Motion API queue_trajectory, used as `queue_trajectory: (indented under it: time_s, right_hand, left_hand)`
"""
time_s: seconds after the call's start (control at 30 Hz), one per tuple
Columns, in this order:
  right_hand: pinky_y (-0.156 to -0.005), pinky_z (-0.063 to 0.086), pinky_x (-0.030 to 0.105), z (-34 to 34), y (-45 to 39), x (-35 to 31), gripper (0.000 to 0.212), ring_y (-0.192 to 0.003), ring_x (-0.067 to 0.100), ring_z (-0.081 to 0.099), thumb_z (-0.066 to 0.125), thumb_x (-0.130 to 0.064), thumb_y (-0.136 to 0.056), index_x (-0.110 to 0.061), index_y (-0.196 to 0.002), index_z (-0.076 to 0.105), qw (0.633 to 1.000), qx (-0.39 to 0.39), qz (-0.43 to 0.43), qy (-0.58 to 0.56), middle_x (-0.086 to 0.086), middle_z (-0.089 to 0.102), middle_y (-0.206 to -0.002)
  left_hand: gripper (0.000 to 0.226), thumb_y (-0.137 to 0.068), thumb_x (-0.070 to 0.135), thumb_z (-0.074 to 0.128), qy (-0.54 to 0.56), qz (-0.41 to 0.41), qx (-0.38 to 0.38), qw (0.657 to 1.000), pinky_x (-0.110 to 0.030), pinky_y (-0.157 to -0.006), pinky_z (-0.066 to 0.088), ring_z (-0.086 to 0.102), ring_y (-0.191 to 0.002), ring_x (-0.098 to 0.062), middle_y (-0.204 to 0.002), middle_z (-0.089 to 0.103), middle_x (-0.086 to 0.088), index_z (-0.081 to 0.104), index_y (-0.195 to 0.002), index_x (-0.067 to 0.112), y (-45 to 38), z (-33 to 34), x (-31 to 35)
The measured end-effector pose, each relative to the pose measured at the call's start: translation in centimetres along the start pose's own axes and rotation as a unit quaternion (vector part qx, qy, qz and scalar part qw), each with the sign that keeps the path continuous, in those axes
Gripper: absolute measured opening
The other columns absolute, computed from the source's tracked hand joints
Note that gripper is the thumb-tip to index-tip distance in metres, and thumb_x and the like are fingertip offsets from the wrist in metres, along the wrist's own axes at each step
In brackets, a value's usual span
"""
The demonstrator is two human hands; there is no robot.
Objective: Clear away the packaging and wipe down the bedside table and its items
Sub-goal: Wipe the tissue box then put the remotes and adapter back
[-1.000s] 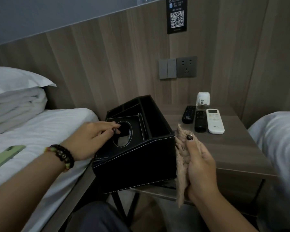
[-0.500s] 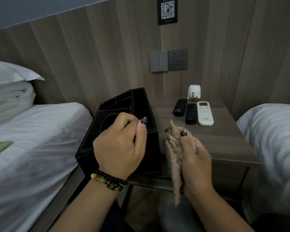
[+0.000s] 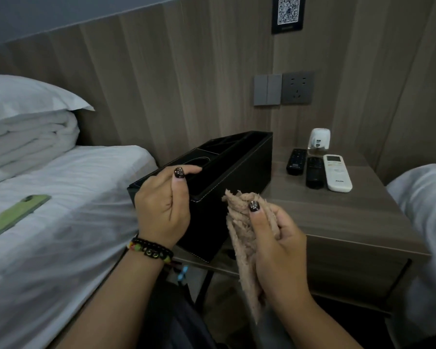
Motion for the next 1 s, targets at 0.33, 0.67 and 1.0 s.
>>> queue_trajectory:
  time_s: [0.33, 0.67, 1.0]
  right_hand:
    - [-0.071, 0.054, 0.018, 2.1, -3.4, -5.4, 0.017, -0.086, 0.010, 0.071, 0.057, -0.029, -0.085, -0.025, -0.093, 0.072, 0.994, 0.013, -0.104, -0.016, -0.004, 0.076, -0.087]
    - [-0.073, 0.056, 0.027, 9.5, -8.2, -8.5, 0.013, -0.082, 0.015, 0.069, 0.060, -0.016, -0.094, -0.014, -0.095, 0.073, 0.970, -0.088, -0.197, 0.115, 0.000, 0.073, -0.084]
    - [-0.069, 0.056, 0.037, 13.6, -12.2, -10.0, 0.016, -0.072, 0.016, 0.067, 0.061, -0.025, -0.093, -0.016, -0.085, 0.072, 0.943, -0.098, -0.245, 0.203, 0.004, 0.071, -0.074]
  left_hand:
    - [0.050, -0.102, 0.028, 0.033, 0.005, -0.128, 0.182, 0.975, -0.028, -0.050, 0.041, 0.055, -0.051, -0.012, -0.056, 0.063, 0.000, 0.072, -0.070, 0.021, -1.3, -1.1, 2.0]
    - [0.068, -0.096, 0.039, 0.044, 0.131, -0.421, 0.249, 0.862, -0.029, -0.049, 0.029, 0.031, -0.040, -0.007, -0.033, 0.029, 0.011, 0.038, -0.032, 0.019, -4.3, -3.4, -5.1]
    - [0.038, -0.092, 0.043, 0.050, 0.205, -0.495, 0.212, 0.817, -0.028, -0.056, 0.040, 0.048, -0.058, -0.010, -0.066, 0.049, -0.002, 0.054, -0.072, 0.011, -5.6, -4.2, -11.1]
Point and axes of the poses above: each hand's wrist, its own y-axis away from the middle knuckle, its own z-axis out of the palm, x = y × z, the point moved 6 cm from there along -y, towards the middle knuckle
